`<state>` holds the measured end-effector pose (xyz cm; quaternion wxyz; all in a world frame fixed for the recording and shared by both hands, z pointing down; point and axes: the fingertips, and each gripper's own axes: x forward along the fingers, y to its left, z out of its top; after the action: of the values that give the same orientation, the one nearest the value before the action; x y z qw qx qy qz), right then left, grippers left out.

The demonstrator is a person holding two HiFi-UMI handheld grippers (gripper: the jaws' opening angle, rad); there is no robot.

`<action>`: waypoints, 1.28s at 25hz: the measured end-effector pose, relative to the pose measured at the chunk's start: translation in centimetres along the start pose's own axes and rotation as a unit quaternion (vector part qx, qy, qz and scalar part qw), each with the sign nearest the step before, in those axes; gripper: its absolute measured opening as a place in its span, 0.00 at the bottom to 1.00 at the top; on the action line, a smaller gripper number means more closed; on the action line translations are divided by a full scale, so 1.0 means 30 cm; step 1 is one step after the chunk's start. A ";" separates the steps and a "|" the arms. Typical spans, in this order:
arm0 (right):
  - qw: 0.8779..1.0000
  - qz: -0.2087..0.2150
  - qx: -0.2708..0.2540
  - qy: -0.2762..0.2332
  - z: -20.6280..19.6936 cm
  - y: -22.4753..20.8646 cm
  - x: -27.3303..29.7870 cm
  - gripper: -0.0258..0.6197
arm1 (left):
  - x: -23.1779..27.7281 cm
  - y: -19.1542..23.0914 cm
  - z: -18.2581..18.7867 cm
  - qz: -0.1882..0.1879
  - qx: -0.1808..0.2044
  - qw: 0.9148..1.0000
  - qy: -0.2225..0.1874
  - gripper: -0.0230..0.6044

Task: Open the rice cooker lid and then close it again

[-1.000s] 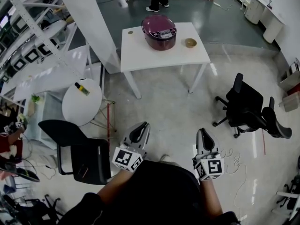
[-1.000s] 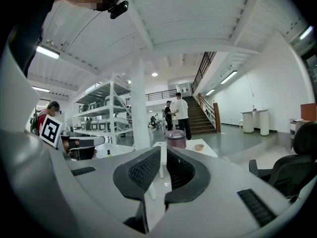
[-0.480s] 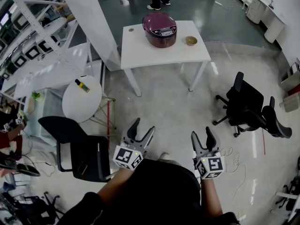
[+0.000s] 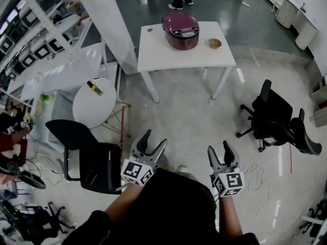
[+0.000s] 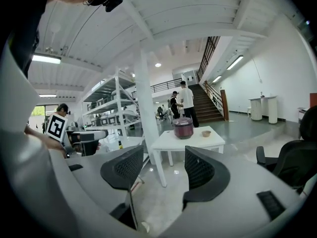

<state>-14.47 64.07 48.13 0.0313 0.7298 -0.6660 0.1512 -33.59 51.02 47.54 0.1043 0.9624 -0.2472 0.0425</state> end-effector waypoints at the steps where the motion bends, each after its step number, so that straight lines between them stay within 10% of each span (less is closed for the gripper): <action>1: 1.000 0.002 0.003 0.002 -0.010 0.005 0.004 0.40 | -0.011 0.009 -0.010 0.002 -0.001 1.000 0.005 0.47; 32: 1.000 -0.014 0.005 0.025 0.289 -0.292 0.747 0.40 | 0.755 0.434 0.257 -0.062 -0.019 0.998 -0.009 0.47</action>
<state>-2.80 41.32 47.12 0.0466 0.7353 -0.6539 0.1720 -19.85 27.59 45.39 0.1231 0.9741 -0.1885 0.0226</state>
